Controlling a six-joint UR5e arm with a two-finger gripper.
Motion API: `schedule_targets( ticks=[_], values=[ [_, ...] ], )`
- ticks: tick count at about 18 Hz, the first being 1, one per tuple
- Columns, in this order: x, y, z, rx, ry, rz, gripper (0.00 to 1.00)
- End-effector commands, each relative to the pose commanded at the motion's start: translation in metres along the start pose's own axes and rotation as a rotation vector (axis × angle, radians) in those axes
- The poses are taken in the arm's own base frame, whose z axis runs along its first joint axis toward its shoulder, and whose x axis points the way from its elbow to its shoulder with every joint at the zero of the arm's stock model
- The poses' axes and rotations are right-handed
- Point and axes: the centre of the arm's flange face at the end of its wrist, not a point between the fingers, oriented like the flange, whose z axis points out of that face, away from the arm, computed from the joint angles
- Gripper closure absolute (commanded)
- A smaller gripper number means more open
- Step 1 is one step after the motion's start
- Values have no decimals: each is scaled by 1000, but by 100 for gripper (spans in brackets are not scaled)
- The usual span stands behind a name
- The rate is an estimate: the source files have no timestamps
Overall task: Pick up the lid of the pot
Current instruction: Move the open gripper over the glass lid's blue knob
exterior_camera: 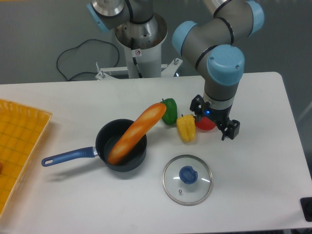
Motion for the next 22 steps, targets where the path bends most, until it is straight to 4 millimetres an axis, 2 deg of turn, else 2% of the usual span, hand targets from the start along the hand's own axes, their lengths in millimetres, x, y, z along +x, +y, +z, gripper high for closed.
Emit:
schedule_targets(
  ticks=[5, 9, 12, 14, 18, 22],
  values=[
    [-1, -4, 4, 3, 1, -2, 0],
    [-8, -27, 24, 15, -41, 19, 0],
    [-15, -31, 36, 19, -38, -26, 0],
    [-16, -35, 37, 26, -36, -51, 0],
    [-13, -54, 62, 22, -5, -180, 0],
    [-19, -54, 69, 74, 16, -202, 0]
  ],
)
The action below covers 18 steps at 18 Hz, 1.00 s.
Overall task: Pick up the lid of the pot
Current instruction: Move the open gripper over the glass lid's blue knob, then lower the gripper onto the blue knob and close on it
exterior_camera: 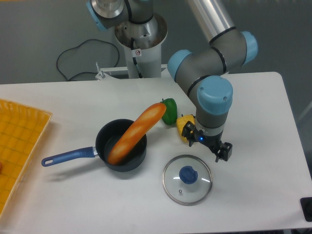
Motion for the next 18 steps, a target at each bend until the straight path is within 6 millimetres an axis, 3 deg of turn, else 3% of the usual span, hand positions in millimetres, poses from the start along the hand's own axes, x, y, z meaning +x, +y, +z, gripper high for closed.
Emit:
schedule_targets(
  ticks=[11, 18],
  values=[
    [-10, -3, 32, -6, 6, 131, 0],
    [6, -16, 46, -69, 13, 284, 0]
  ],
)
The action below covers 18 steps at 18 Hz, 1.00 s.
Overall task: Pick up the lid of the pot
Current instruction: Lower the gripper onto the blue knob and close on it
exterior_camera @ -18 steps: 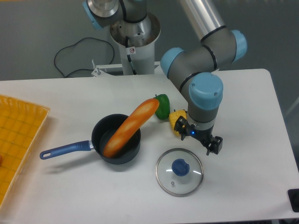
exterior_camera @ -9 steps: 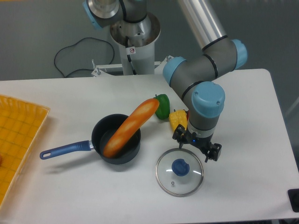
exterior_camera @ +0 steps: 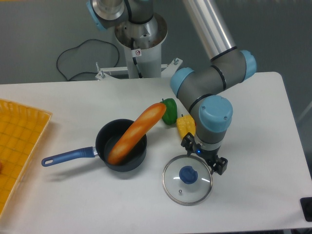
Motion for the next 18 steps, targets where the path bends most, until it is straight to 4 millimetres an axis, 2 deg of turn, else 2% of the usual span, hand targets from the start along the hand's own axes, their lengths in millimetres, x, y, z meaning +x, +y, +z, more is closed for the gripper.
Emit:
schedule_targets(
  ticks=[6, 18],
  values=[
    [2, -14, 17, -11, 14, 22, 0],
    [-5, -22, 30, -11, 19, 20, 0]
  ],
)
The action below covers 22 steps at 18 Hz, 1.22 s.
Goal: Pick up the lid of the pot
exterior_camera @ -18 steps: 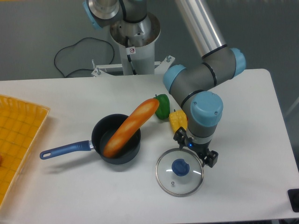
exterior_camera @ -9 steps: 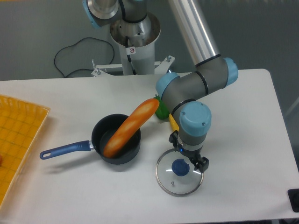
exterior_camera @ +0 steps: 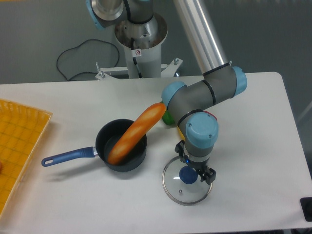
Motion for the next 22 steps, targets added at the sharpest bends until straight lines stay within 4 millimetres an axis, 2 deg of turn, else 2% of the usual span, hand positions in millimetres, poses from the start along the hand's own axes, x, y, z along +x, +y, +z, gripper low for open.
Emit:
schedule_targets(
  ticks=[5, 15, 22],
  values=[
    [6, -11, 5, -2, 9, 15, 0],
    [9, -14, 15, -1, 27, 17, 0],
    [11, -18, 15, 0, 22, 23, 0]
  ],
)
